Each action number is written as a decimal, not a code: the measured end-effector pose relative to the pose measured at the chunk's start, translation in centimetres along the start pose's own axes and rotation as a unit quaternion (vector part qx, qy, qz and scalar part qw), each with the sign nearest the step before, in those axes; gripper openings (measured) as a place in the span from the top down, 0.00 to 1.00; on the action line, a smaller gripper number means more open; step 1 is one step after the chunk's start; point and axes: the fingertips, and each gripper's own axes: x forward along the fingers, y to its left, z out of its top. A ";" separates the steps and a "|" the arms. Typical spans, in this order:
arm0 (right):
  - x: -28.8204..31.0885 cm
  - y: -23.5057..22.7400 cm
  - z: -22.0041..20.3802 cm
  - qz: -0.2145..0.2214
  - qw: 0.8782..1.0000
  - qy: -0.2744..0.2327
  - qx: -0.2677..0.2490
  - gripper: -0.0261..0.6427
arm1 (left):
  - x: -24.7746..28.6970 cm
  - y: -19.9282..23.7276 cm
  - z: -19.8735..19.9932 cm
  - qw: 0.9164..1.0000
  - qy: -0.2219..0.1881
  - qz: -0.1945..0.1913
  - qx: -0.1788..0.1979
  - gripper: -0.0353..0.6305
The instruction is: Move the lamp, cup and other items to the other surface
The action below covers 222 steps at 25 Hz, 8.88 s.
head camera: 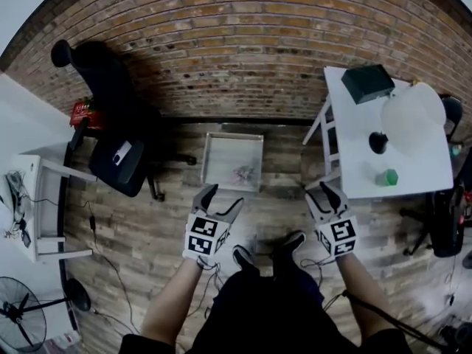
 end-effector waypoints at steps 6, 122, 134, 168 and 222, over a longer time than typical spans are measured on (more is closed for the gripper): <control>1.9 7.0 0.5 0.023 0.999 0.007 -0.024 0.67 | -5.0 3.8 -2.9 1.000 -0.015 0.008 -0.012 0.46; 12.2 10.6 -6.4 0.062 0.972 0.217 -0.060 0.52 | -10.8 10.4 -8.4 0.996 -0.030 0.004 -0.084 0.46; 0.1 -2.3 -8.9 -0.060 0.972 0.228 0.007 0.52 | -6.3 1.2 -4.1 0.996 -0.038 -0.067 -0.033 0.46; 1.4 -23.6 -16.1 -0.089 0.955 0.261 0.111 0.51 | 2.8 -7.3 -0.2 0.998 0.002 -0.009 -0.056 0.46; -8.4 -2.9 21.5 -0.036 0.984 -0.171 0.038 0.83 | -13.9 -3.1 23.4 0.960 -0.275 0.035 0.035 0.86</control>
